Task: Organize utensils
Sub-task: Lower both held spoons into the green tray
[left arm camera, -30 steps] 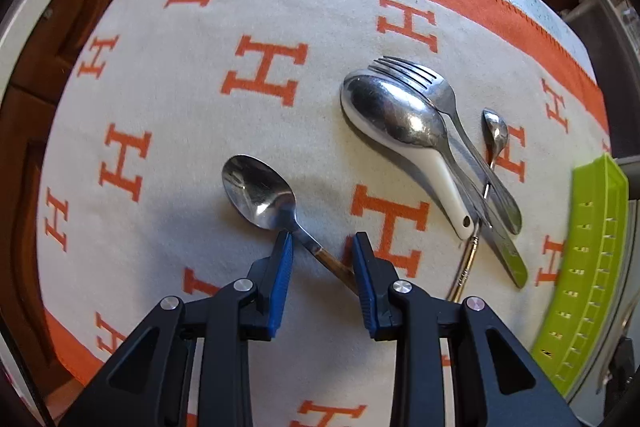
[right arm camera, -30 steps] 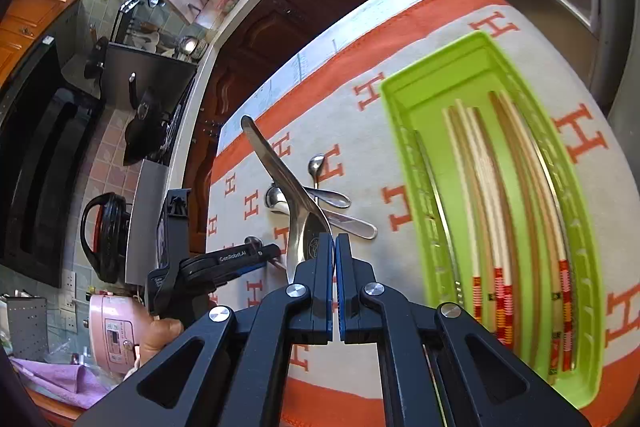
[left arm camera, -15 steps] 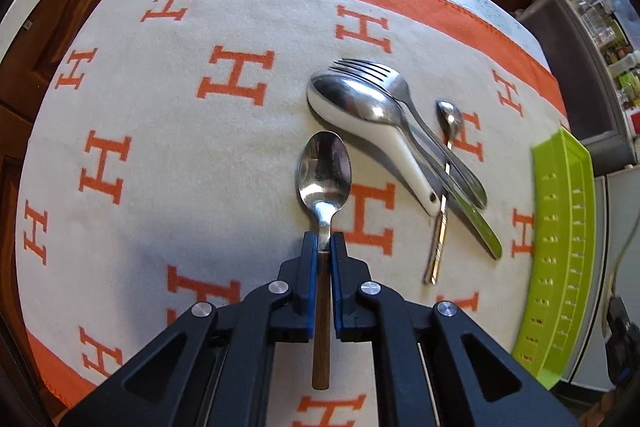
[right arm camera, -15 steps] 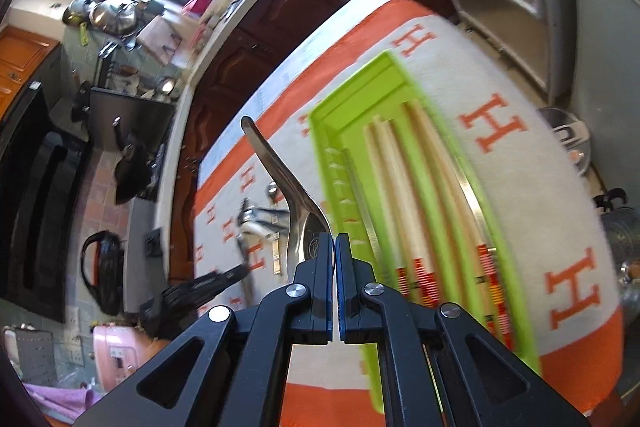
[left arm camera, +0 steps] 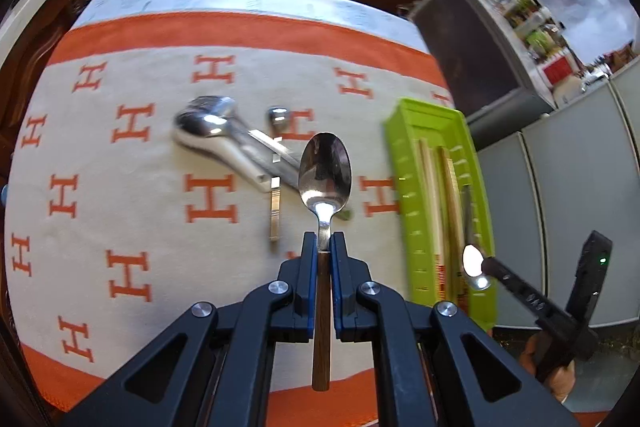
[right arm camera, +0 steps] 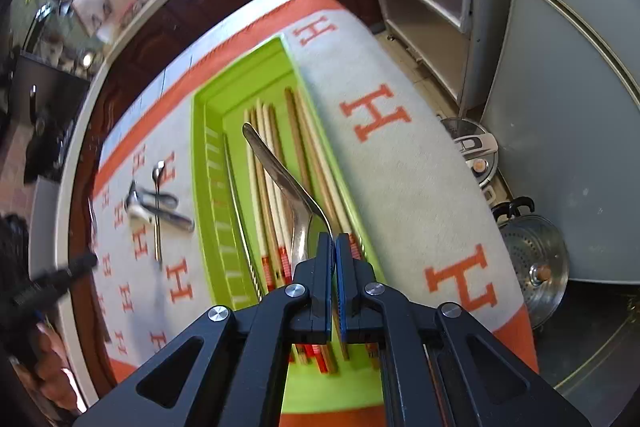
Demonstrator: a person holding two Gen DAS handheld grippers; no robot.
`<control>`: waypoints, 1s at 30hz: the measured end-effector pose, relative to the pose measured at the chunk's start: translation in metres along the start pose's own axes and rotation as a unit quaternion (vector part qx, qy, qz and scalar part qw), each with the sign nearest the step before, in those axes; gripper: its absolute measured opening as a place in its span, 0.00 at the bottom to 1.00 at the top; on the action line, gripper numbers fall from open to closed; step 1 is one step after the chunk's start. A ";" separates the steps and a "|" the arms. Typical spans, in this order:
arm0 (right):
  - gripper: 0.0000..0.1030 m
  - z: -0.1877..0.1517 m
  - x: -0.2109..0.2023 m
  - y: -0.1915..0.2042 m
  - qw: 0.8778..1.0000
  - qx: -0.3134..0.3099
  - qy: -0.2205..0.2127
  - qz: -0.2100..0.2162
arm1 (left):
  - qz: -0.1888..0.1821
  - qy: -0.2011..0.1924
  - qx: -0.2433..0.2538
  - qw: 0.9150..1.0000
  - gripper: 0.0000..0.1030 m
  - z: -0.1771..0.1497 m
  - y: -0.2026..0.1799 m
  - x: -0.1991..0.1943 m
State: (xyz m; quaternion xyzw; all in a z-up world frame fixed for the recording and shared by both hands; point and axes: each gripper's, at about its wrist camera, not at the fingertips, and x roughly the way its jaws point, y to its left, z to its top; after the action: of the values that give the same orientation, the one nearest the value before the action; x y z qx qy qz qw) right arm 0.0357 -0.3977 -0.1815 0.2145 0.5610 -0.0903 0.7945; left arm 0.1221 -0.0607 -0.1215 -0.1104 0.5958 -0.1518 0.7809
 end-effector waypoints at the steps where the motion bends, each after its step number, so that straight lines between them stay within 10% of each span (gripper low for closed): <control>1: 0.02 -0.003 -0.001 0.002 1.000 -0.007 0.002 -0.007 | -0.002 0.000 0.006 1.000 0.04 0.001 -0.008 0.000; 15: 0.14 -0.012 -0.036 -0.013 0.999 0.031 -0.021 0.003 | -0.004 0.039 0.057 0.998 0.04 0.021 -0.123 0.075; 24: 0.15 -0.014 -0.049 -0.026 0.998 0.054 -0.034 0.020 | 0.031 0.052 0.038 0.997 0.04 0.032 -0.130 0.124; 30: 0.15 -0.012 -0.047 -0.028 0.998 0.053 -0.031 0.022 | 0.025 0.051 0.049 0.997 0.24 0.029 -0.130 0.114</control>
State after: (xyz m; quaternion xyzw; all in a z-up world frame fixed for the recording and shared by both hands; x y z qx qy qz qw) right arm -0.0019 -0.4216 -0.1480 0.2655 0.5261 -0.1093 0.8005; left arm 0.1639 -0.2233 -0.1702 -0.0491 0.6297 -0.1664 0.7572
